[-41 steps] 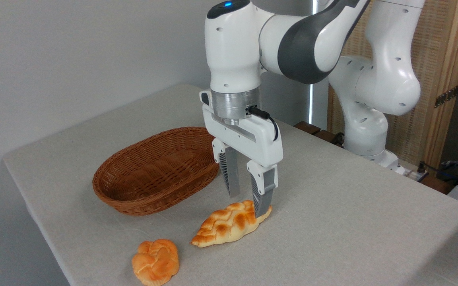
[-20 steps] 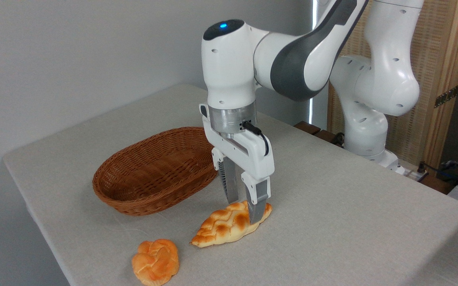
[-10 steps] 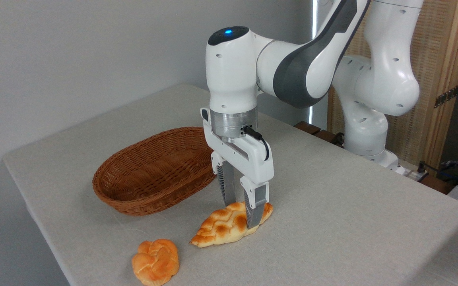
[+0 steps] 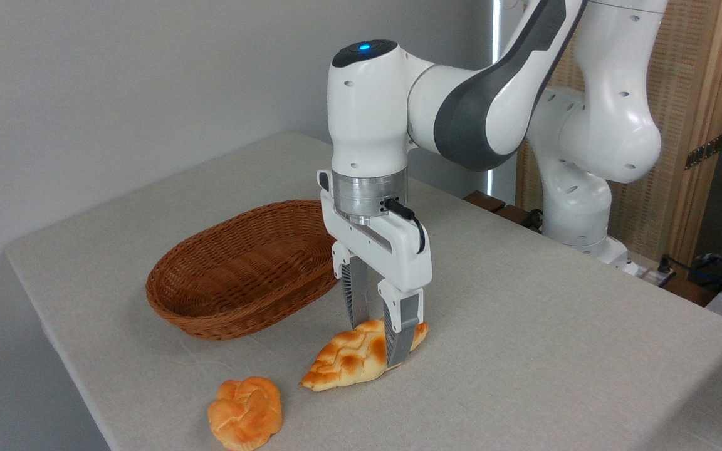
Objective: Put bread into the basket
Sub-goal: 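Close the gripper on the middle of the braided loaf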
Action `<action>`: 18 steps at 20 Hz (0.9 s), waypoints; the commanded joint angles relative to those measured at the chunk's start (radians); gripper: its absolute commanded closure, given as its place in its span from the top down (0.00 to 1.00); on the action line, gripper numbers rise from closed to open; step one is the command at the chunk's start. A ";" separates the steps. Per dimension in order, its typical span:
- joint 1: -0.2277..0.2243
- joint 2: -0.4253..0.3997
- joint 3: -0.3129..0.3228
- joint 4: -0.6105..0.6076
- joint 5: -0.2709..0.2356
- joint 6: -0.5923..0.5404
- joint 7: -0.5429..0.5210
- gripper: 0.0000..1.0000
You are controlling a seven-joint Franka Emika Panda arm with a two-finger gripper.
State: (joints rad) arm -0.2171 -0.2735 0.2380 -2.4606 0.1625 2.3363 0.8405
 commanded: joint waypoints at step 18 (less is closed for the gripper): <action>-0.025 0.010 0.021 -0.012 0.019 0.077 0.006 0.43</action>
State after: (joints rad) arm -0.2252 -0.2603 0.2381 -2.4646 0.1628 2.3849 0.8411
